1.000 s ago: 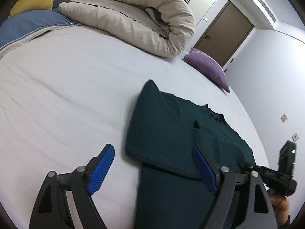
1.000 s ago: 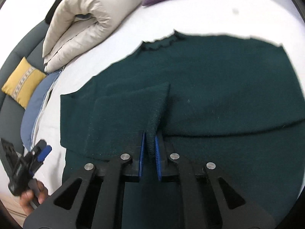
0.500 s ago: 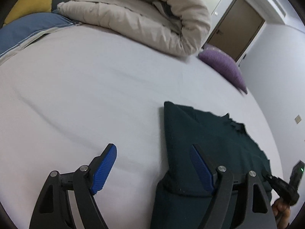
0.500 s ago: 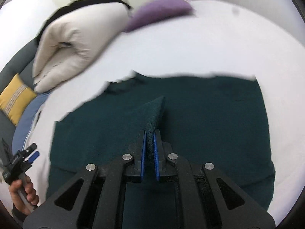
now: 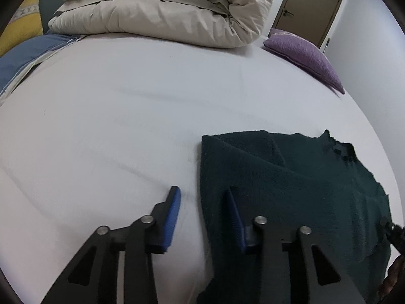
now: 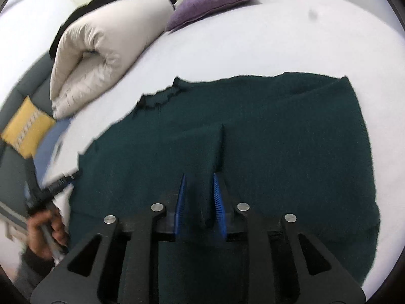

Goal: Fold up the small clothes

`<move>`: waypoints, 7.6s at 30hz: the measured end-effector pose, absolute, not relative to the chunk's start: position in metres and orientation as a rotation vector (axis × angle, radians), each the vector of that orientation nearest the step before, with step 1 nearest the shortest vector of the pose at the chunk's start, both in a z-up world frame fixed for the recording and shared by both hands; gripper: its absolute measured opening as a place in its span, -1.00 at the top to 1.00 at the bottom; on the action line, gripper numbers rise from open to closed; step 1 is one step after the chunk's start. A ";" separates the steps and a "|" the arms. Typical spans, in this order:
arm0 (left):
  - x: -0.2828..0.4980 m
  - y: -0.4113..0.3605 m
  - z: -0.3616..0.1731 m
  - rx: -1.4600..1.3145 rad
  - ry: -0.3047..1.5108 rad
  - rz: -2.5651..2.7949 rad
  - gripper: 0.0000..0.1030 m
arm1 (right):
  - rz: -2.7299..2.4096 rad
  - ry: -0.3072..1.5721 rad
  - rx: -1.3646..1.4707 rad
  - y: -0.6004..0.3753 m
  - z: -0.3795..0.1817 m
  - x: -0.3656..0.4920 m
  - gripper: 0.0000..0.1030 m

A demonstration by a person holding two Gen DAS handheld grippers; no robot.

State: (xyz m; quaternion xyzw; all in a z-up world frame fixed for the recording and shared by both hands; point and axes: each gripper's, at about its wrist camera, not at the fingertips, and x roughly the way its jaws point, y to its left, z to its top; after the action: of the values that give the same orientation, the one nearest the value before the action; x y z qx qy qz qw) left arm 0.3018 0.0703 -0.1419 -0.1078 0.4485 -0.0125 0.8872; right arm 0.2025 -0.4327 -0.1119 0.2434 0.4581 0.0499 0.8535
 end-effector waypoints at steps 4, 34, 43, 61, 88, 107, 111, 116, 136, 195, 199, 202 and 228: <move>0.308 0.070 -0.144 -0.181 0.923 -0.032 0.53 | 0.065 1.026 0.502 -0.429 -0.128 0.219 0.79; 0.241 0.056 -0.143 0.040 0.927 -0.119 0.81 | 0.020 0.976 0.447 -0.412 -0.117 0.181 0.88; 0.243 0.057 -0.146 0.057 0.902 -0.098 0.65 | 0.041 1.005 0.463 -0.418 -0.133 0.186 0.88; 0.147 0.110 -0.103 -0.173 0.871 -0.147 -0.27 | 0.079 0.799 0.569 -0.436 -0.073 0.107 -0.28; -0.037 0.134 -0.155 -0.640 1.202 -0.496 -0.16 | 0.082 0.943 0.929 -0.536 -0.136 -0.180 -0.32; -0.054 0.148 -0.164 -0.692 1.230 -0.485 0.86 | 0.136 1.054 1.080 -0.531 -0.163 -0.173 0.58; -0.060 0.155 -0.156 -0.729 1.196 -0.487 0.87 | 0.120 1.058 1.022 -0.525 -0.159 -0.174 0.87; -0.060 0.159 -0.135 -0.776 1.136 -0.523 0.87 | 0.130 0.998 0.985 -0.525 -0.137 -0.176 0.88; 0.042 0.153 -0.059 -1.027 0.894 -0.635 0.87 | 0.254 0.830 1.017 -0.529 -0.049 -0.084 0.88; 0.210 0.088 -0.123 -0.440 0.851 -0.244 -0.15 | -0.129 0.863 0.383 -0.525 -0.113 0.190 0.15; 0.205 0.080 -0.130 -0.404 0.866 -0.248 -0.08 | -0.134 0.882 0.324 -0.523 -0.118 0.171 0.39; 0.206 0.078 -0.136 -0.391 0.875 -0.247 0.05 | -0.146 0.861 0.283 -0.518 -0.113 0.157 0.58; 0.186 0.090 -0.145 -0.367 0.922 -0.228 0.87 | -0.150 0.882 0.369 -0.532 -0.119 0.119 0.92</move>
State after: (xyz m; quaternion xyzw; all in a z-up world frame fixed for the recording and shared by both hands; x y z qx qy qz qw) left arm 0.1861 0.0903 -0.1451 -0.1758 0.4414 -0.1091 0.8731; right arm 0.1186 -0.5323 -0.1185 0.1772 0.4241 -0.0723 0.8852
